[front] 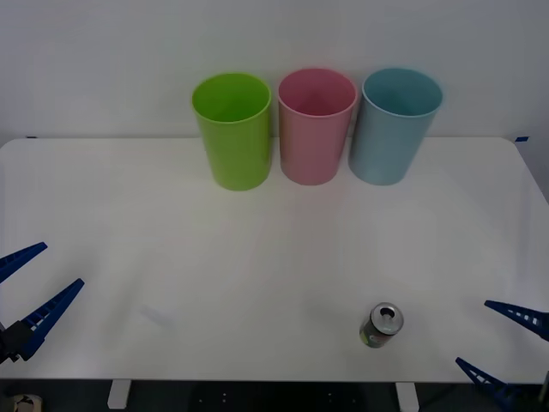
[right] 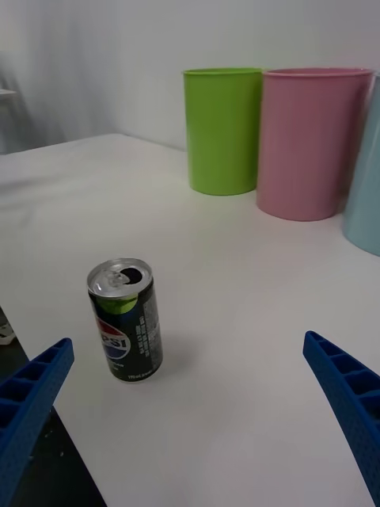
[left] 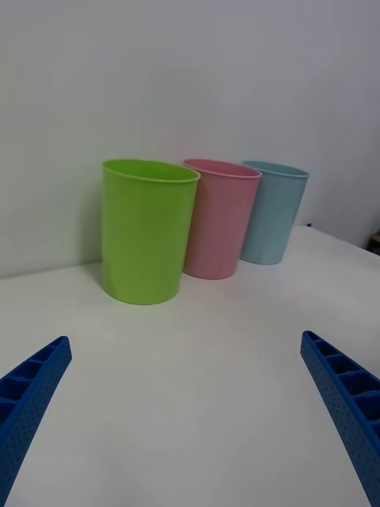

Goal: Grasp the object on the table and drop it into the matching bin: aluminum can to the light blue bin, PET bottle to the pink bin.

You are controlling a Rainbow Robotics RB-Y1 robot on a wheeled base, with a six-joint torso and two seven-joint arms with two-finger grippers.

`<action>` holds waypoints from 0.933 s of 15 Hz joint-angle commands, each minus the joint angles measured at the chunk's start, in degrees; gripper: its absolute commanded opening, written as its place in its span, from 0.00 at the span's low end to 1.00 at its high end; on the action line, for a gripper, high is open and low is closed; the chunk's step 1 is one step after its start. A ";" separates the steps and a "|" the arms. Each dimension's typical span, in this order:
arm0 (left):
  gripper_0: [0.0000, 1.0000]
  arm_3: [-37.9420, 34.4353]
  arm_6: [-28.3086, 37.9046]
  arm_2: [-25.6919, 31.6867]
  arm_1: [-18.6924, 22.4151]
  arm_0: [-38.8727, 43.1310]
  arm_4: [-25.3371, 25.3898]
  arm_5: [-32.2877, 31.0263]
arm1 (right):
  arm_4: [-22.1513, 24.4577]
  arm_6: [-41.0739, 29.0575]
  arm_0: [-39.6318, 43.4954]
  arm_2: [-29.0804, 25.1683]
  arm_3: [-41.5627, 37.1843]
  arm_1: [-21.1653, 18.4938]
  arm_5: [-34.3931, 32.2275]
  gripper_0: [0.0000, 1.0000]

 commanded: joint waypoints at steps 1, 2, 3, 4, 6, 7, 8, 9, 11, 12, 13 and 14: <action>1.00 0.00 0.00 0.00 0.00 0.00 0.00 0.00 | 0.76 1.66 -2.97 3.82 4.03 0.00 0.07 1.00; 1.00 0.00 0.00 0.00 0.00 0.00 0.00 0.00 | 0.76 2.27 -3.68 4.96 4.90 0.00 0.33 1.00; 1.00 0.00 0.00 0.00 0.00 0.00 0.00 0.00 | 0.76 3.15 -4.12 6.45 5.08 0.08 1.39 1.00; 1.00 0.00 0.00 0.00 0.00 0.00 0.00 0.00 | 0.76 3.86 -4.47 7.95 5.08 0.08 2.62 1.00; 1.00 0.00 0.00 0.00 0.00 0.00 0.00 0.00 | 0.76 6.14 -5.26 10.76 5.08 0.17 5.17 1.00; 1.00 0.00 0.00 0.00 0.00 0.00 0.00 0.00 | 0.67 8.08 -5.70 11.99 5.08 0.61 6.92 1.00; 1.00 0.00 0.00 0.00 0.00 0.00 0.00 0.00 | 0.76 8.34 -6.05 13.13 5.08 1.14 8.51 1.00; 1.00 0.00 0.00 0.00 0.00 0.00 0.00 0.00 | 0.76 8.60 -6.40 14.10 5.08 1.67 9.74 1.00; 1.00 0.00 0.00 0.00 0.00 0.00 0.00 0.00 | 2.60 9.13 -7.37 14.89 5.08 3.69 11.32 1.00; 1.00 0.00 0.00 0.00 0.00 0.00 0.00 0.00 | 4.01 9.13 -7.98 14.89 5.08 5.09 12.02 1.00; 1.00 0.00 0.00 0.00 0.00 0.00 0.00 0.00 | 5.33 9.13 -8.33 14.89 5.08 6.32 12.55 1.00; 1.00 0.00 0.00 0.00 0.00 0.00 0.00 0.00 | 6.29 9.13 -8.77 14.89 5.17 7.38 13.16 1.00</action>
